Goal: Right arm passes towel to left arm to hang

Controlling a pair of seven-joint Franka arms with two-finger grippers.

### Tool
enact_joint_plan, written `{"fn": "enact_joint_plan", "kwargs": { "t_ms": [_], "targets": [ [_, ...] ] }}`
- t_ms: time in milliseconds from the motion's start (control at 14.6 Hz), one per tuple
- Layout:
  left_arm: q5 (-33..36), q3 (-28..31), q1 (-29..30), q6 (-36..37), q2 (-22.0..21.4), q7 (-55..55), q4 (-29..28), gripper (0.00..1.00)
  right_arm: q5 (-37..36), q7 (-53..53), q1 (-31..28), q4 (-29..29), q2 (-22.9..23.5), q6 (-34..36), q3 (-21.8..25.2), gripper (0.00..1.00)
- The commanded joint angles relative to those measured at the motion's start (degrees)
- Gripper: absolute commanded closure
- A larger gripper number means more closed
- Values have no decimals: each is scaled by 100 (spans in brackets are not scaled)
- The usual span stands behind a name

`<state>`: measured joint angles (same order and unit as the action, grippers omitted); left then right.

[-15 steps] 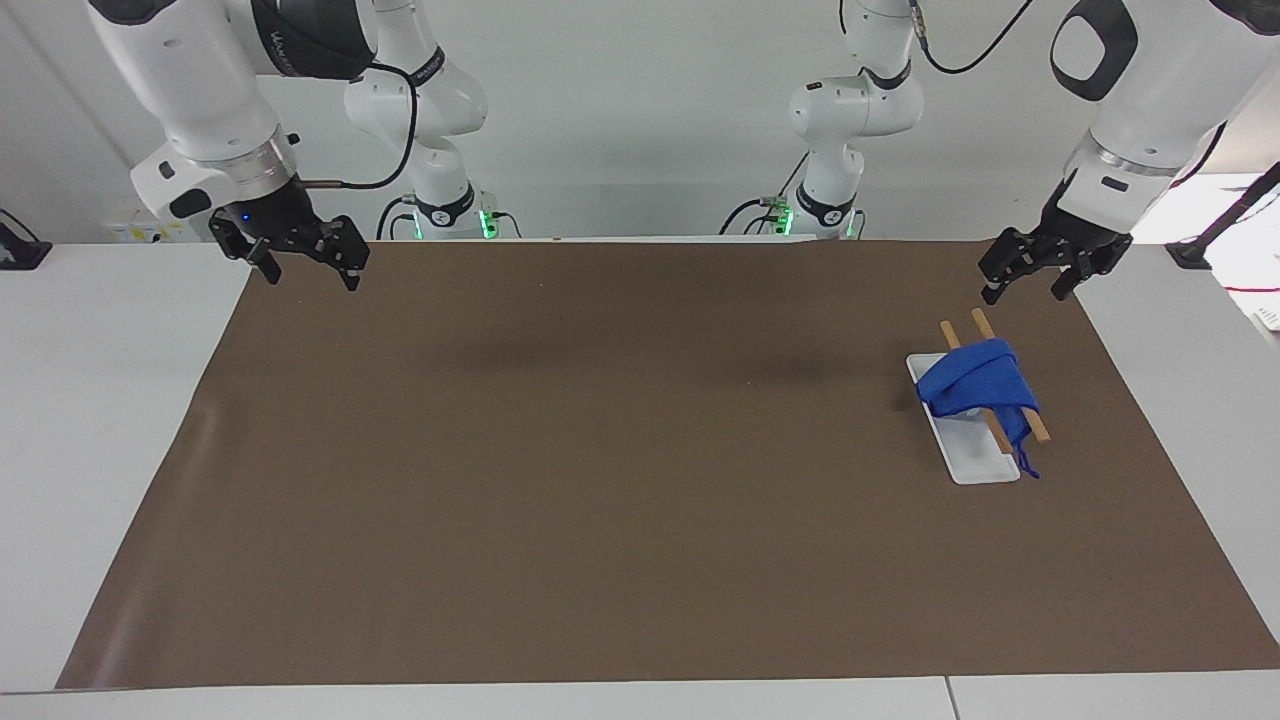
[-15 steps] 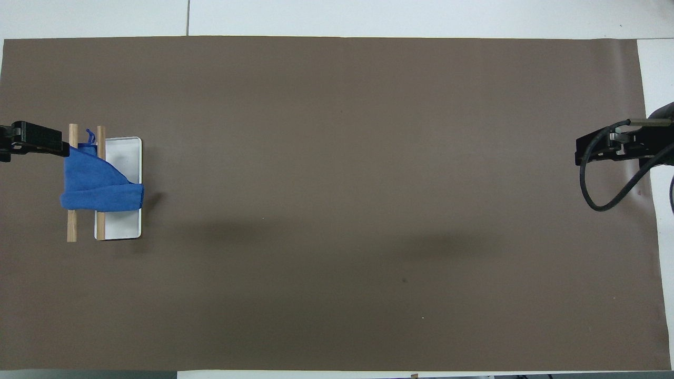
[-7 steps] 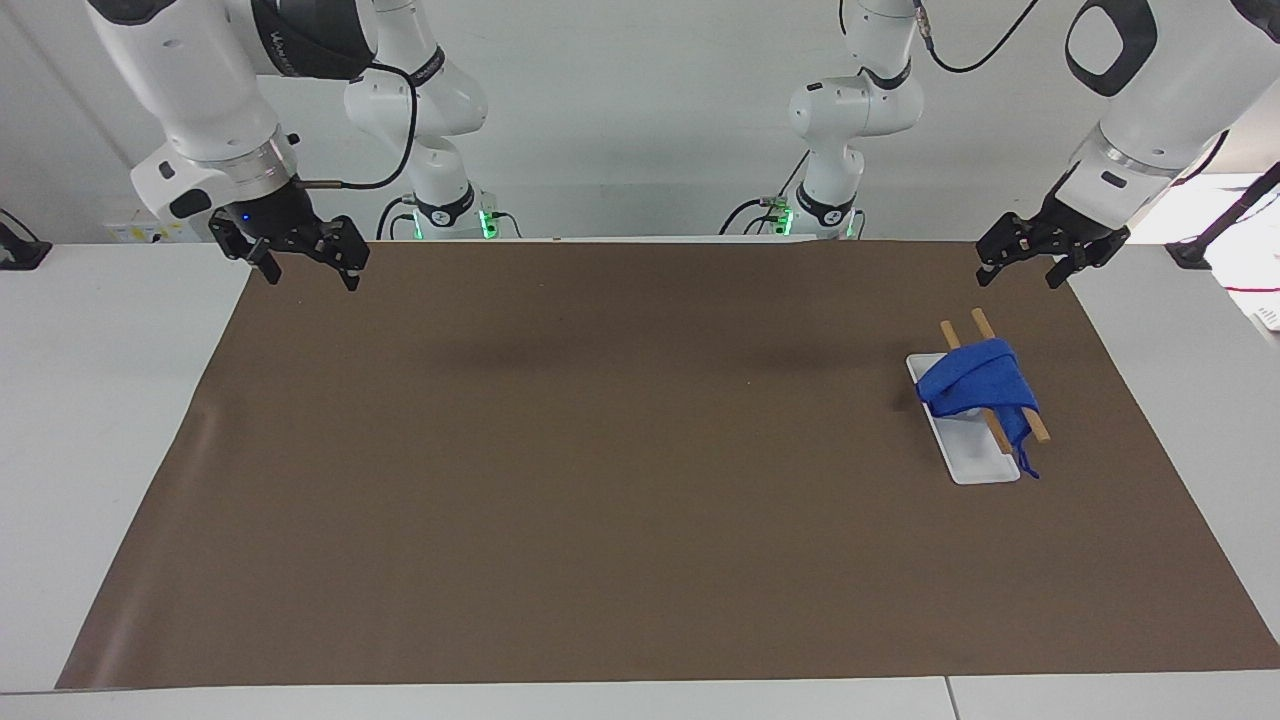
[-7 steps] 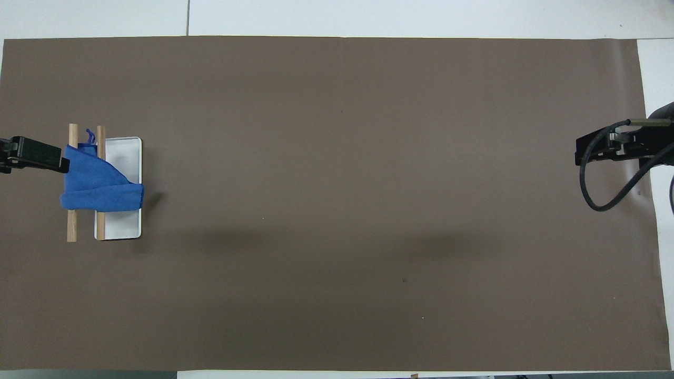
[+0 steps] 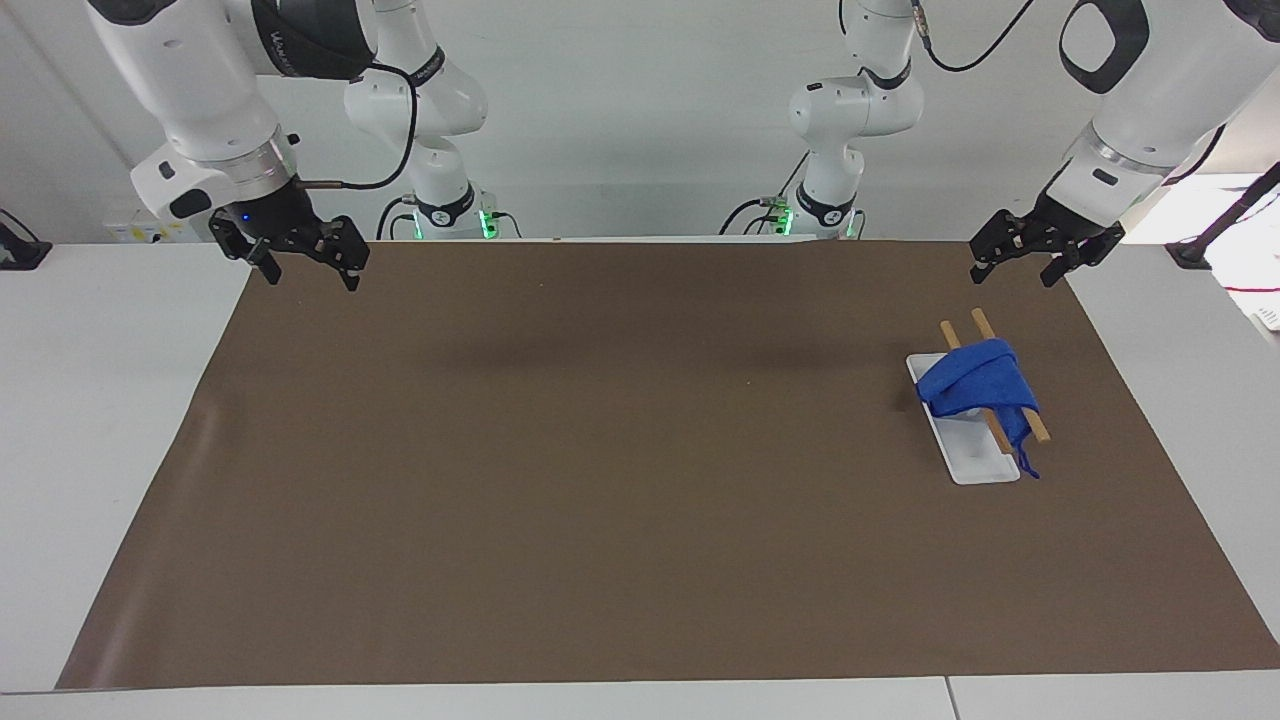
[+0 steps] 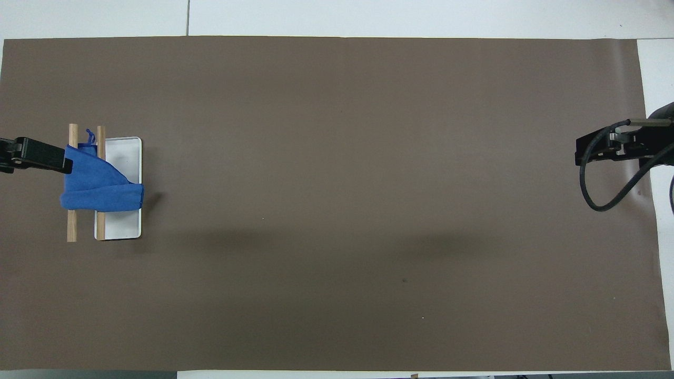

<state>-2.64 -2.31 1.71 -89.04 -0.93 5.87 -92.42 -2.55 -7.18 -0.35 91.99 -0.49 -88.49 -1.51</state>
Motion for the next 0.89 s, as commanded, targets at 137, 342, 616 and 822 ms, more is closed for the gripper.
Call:
{"fn": "enact_joint_plan", "kwargs": {
  "t_ms": [137,342,616,822],
  "targets": [
    [342,-15,-118,150,-65,37,127,0,62,94,8,135,-135,25,10,0],
    [334,-32,-206,124,-74,20,110,0,53,94,9,135,-135,25,10,0],
    [211,-50,-215,80,-109,-121,66,0,53,103,9,135,-135,34,10,0],
    [211,-50,-215,106,-118,-112,57,0,44,112,9,126,-135,43,10,0]
  ]
}}
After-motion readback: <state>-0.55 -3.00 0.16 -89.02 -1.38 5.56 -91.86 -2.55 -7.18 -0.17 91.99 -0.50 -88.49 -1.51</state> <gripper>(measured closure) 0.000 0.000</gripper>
